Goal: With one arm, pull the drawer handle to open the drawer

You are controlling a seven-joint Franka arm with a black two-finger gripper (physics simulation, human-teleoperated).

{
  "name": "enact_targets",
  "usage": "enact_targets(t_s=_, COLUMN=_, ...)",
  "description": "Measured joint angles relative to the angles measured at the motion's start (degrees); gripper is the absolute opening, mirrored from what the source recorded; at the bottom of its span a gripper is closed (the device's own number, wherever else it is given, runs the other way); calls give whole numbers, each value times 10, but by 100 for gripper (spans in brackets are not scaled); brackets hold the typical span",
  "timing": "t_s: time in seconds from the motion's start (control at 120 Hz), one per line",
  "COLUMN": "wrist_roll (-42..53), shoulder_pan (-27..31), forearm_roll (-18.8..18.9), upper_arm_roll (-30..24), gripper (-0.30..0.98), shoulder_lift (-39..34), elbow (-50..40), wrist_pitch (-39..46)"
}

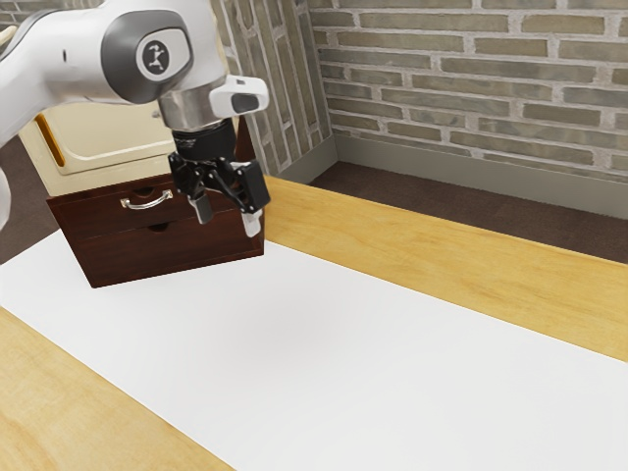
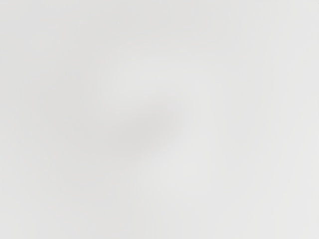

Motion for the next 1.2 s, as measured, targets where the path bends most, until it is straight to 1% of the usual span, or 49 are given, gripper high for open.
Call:
enact_targets(t_s=0.183, wrist_roll=2, shoulder_pan=2, forearm_roll=-4, upper_arm_roll=0, gripper=69, shoulder_lift=1, elbow=0, wrist_pitch=0)
enact_targets(t_s=0.242, wrist_roll=3, shoulder_pan=8, forearm_roll=-12, upper_arm_roll=1, gripper=69, shoulder_lift=1, elbow=5, wrist_pitch=-3)
enact_targets(t_s=0.275, wrist_roll=3, shoulder_pan=14, forearm_roll=-17, upper_arm_roll=1, gripper=69, shoulder_lift=-1, elbow=16, wrist_pitch=-7)
enact_targets(t_s=0.367, wrist_roll=3, shoulder_pan=24, forearm_roll=-26, upper_arm_roll=2, gripper=69, shoulder_lift=-10, elbow=85, wrist_pitch=-31)
enact_targets(t_s=0.5, wrist_roll=3, shoulder_pan=25, forearm_roll=-32, upper_arm_roll=2, gripper=69, shoulder_lift=-13, elbow=105, wrist_pitch=-57)
enact_targets(t_s=0.642, wrist_roll=4, shoulder_pan=32, forearm_roll=-31, upper_arm_roll=1, gripper=69, shoulder_lift=-7, elbow=98, wrist_pitch=-64)
enact_targets(t_s=0.85, wrist_roll=18, shoulder_pan=41, forearm_roll=-14, upper_arm_roll=0, gripper=69, shoulder_lift=-5, elbow=28, wrist_pitch=-39)
enact_targets(t_s=0.892, wrist_roll=29, shoulder_pan=59, forearm_roll=-13, upper_arm_roll=-4, gripper=68, shoulder_lift=-6, elbow=15, wrist_pitch=-32)
enact_targets(t_s=0.967, wrist_roll=55, shoulder_pan=124, forearm_roll=-10, upper_arm_roll=-28, gripper=68, shoulder_lift=-6, elbow=-6, wrist_pitch=-20)
enact_targets(t_s=1.033, wrist_roll=91, shoulder_pan=169, forearm_roll=-9, upper_arm_roll=-49, gripper=69, shoulder_lift=-5, elbow=-22, wrist_pitch=0)
enact_targets(t_s=1.117, wrist_roll=152, shoulder_pan=212, forearm_roll=-8, upper_arm_roll=-79, gripper=69, shoulder_lift=-4, elbow=-31, wrist_pitch=31)
enact_targets(t_s=1.2, wrist_roll=228, shoulder_pan=232, forearm_roll=-8, upper_arm_roll=-96, gripper=69, shoulder_lift=0, elbow=-34, wrist_pitch=63)
